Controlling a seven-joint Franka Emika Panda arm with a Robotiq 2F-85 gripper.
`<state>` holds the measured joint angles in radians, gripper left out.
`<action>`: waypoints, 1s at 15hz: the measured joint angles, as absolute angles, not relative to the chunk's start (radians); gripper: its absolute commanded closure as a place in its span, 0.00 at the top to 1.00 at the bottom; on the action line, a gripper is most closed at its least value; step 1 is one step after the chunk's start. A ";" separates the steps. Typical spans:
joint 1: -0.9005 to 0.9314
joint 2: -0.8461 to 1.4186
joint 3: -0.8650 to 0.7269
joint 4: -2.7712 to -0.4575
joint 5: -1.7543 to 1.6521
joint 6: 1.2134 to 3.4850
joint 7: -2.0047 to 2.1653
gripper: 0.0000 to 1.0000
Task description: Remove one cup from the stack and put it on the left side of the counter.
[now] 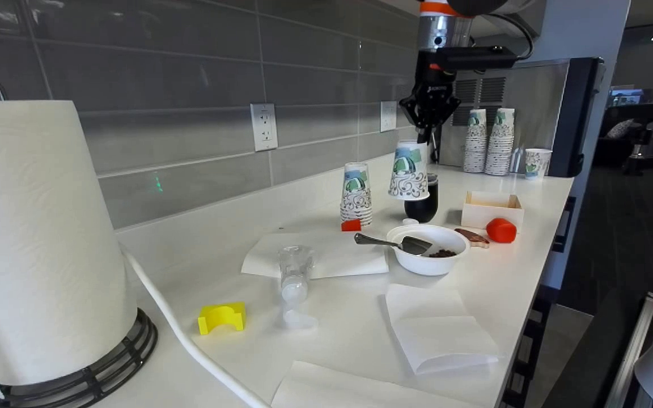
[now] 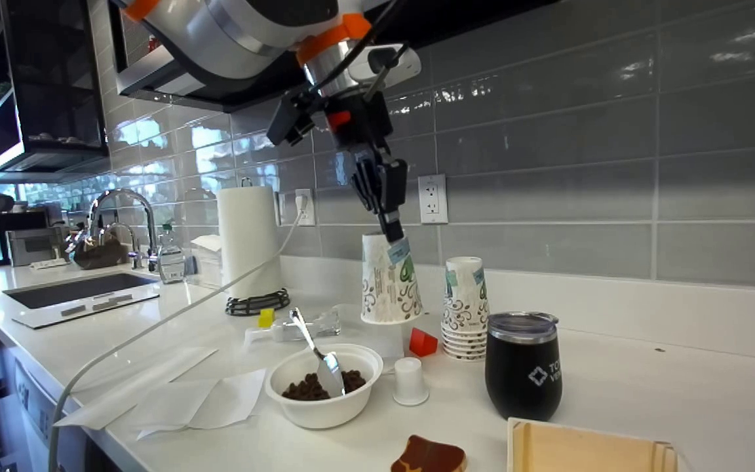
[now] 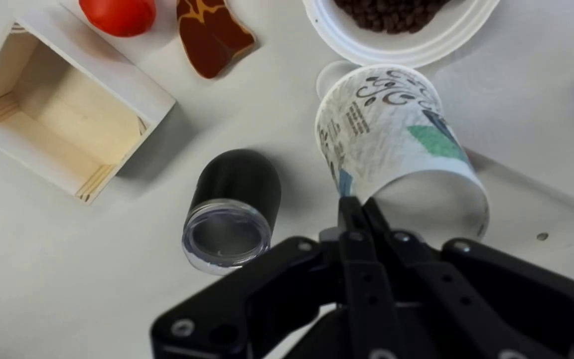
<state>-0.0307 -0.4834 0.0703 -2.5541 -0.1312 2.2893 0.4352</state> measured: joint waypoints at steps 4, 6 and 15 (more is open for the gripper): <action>0.013 -0.513 0.092 -2.640 -0.083 2.382 0.379 0.01; 0.037 -0.531 0.109 -2.665 -0.062 2.425 0.361 0.01; 0.154 -0.574 0.215 -2.689 -0.028 2.520 0.303 0.01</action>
